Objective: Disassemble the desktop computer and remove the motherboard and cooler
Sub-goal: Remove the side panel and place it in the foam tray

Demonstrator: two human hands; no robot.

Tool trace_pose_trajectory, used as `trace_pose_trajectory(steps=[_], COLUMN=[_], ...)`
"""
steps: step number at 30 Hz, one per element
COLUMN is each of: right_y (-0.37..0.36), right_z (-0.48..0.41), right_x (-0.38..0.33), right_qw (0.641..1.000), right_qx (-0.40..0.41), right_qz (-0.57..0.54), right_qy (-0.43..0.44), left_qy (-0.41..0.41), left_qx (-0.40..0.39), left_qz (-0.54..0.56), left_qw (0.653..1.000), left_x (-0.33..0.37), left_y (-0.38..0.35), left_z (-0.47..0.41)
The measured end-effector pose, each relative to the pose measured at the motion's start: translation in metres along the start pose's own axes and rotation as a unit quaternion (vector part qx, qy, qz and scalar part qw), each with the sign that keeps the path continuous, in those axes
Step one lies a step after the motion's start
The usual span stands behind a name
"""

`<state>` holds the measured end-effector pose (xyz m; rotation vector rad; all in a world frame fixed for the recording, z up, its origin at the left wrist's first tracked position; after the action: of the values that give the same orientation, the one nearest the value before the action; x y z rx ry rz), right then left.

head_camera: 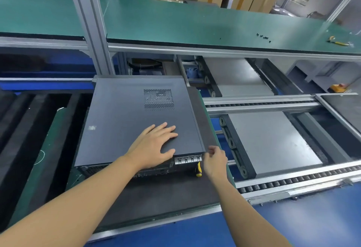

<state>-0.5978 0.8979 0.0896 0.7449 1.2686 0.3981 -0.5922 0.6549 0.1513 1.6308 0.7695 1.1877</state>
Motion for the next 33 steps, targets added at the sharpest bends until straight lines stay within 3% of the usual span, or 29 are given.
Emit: trace_pose_trajectory(steps=[4,6,11,14,16,18,20,22,28,33], right_y=[0.024,0.026,-0.009,-0.035,-0.051,-0.062,-0.07,-0.078,-0.094,-0.096], right_z=[0.022,0.042,0.101,0.124,0.135,0.146,0.15,0.151,0.151,0.149], right_x=[-0.054,-0.08,-0.129,-0.139,-0.139,-0.14,-0.142,-0.146,-0.147,-0.147], right_qw=[0.984,0.972,0.977,0.978,0.939,0.863,0.795,0.756,0.718,0.72], right_qx=[0.147,0.178,0.053,-0.005,-0.023,-0.04,-0.062,-0.08,-0.06,-0.059], right_qz=[-0.075,-0.138,-0.176,-0.21,-0.314,-0.437,-0.524,-0.575,-0.622,-0.62], right_qy=[0.067,0.072,0.104,0.004,-0.137,-0.25,-0.298,-0.302,-0.308,-0.304], left_qy=[-0.015,-0.005,0.05,0.076,0.085,0.087,0.084,0.081,0.083,0.087], left_qx=[-0.042,-0.045,-0.024,-0.022,-0.026,-0.036,-0.052,-0.06,-0.058,-0.053], left_qz=[-0.095,-0.148,-0.169,-0.184,-0.177,-0.16,-0.158,-0.155,-0.138,-0.135], left_qw=[0.994,0.988,0.984,0.98,0.98,0.983,0.982,0.983,0.985,0.986], left_x=[-0.034,-0.054,-0.074,-0.072,-0.073,-0.074,-0.075,-0.076,-0.076,-0.075], left_y=[0.002,0.005,0.013,0.016,0.02,0.027,0.032,0.033,0.031,0.032], left_z=[0.029,0.044,0.071,0.081,0.084,0.082,0.079,0.079,0.081,0.081])
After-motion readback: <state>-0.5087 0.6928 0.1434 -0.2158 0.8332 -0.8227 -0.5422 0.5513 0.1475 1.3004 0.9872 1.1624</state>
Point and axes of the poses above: each hand's wrist, its own z-axis away from the middle knuckle, its own y-axis out of the back of the hand, x = y × z, the point moved 3 cm from there along -z, towards the middle knuckle, and after that the axes turned 4 degrees about y, right-handed, at the moved point
